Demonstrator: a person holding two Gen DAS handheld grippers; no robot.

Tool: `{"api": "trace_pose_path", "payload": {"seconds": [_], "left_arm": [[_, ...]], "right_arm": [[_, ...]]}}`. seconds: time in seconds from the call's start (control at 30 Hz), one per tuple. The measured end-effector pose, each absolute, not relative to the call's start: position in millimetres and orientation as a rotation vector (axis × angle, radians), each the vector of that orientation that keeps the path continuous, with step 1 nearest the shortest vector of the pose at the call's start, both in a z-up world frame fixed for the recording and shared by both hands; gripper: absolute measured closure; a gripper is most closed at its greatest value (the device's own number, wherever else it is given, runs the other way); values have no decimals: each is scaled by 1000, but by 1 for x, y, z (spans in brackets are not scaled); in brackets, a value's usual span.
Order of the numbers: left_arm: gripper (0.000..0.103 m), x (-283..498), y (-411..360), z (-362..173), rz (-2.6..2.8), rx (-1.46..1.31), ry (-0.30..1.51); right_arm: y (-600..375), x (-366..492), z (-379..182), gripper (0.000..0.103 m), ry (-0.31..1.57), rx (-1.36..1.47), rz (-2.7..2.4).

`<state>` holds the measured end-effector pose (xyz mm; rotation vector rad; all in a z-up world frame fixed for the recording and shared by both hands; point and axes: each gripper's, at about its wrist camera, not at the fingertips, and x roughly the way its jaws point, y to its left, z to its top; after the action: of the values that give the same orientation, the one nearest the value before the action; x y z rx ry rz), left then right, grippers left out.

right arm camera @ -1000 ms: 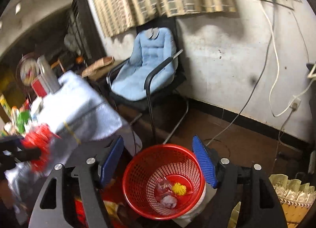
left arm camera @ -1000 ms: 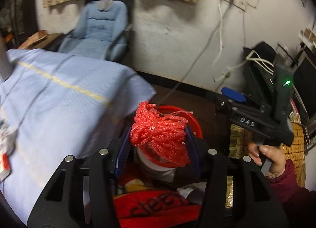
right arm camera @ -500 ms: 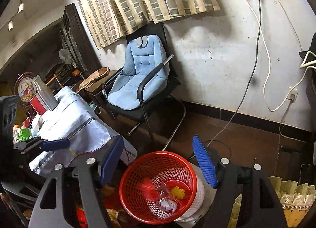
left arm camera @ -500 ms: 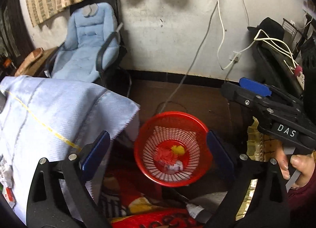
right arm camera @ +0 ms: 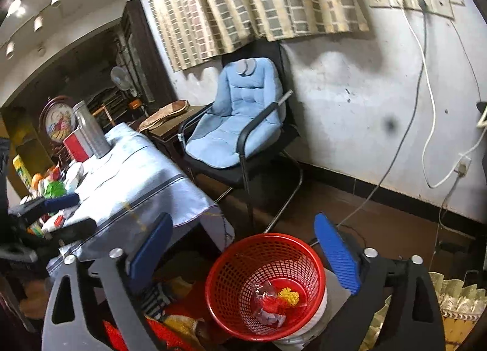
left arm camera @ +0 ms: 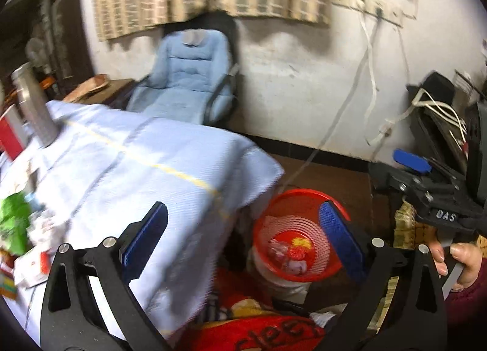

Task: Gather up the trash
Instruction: 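Move both empty tools back over the table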

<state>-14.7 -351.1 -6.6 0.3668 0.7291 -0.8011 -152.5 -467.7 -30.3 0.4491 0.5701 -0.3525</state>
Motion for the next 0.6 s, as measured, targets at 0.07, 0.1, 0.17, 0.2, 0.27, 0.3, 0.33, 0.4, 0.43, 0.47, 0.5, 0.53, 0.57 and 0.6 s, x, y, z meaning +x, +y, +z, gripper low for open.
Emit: {"api": "trace_pose_path", "payload": {"seconds": [0.07, 0.1, 0.17, 0.2, 0.27, 0.3, 0.33, 0.4, 0.43, 0.47, 0.5, 0.53, 0.57, 0.6], "left_arm": [[7, -12, -329, 1, -750, 355, 711], [7, -10, -319, 4, -724, 350, 702], [7, -6, -294, 10, -658, 340, 682], [7, -3, -280, 12, -624, 332, 675], [7, 4, -254, 15, -565, 319, 672], [7, 9, -239, 16, -534, 316, 679], [7, 12, -227, 16, -512, 312, 684], [7, 21, -193, 15, -442, 299, 696], [7, 24, -178, 15, -410, 295, 701], [7, 28, -157, 12, -362, 291, 710], [7, 30, -147, 10, -337, 289, 716], [7, 33, -133, 8, -305, 286, 725], [7, 37, -119, 5, -276, 282, 737], [7, 40, -106, 3, -251, 278, 749]], "right_arm": [[-458, -150, -26, 6, 572, 417, -341], [-453, -149, -23, 6, 572, 399, -336], [-443, -145, -19, 6, 576, 371, -324], [-439, -144, -18, 6, 577, 360, -317], [-431, -138, -16, 6, 581, 343, -297], [-427, -135, -14, 6, 582, 335, -283], [-421, -131, -12, 6, 583, 325, -265], [-410, -123, -10, 6, 586, 310, -237], [-406, -120, -8, 6, 587, 304, -224], [-398, -113, -6, 6, 589, 295, -199], [-391, -108, -4, 6, 590, 288, -179], [-381, -100, -2, 6, 594, 279, -147], [-373, -94, 0, 6, 597, 273, -123], [-363, -86, 3, 6, 600, 264, -91]]}}
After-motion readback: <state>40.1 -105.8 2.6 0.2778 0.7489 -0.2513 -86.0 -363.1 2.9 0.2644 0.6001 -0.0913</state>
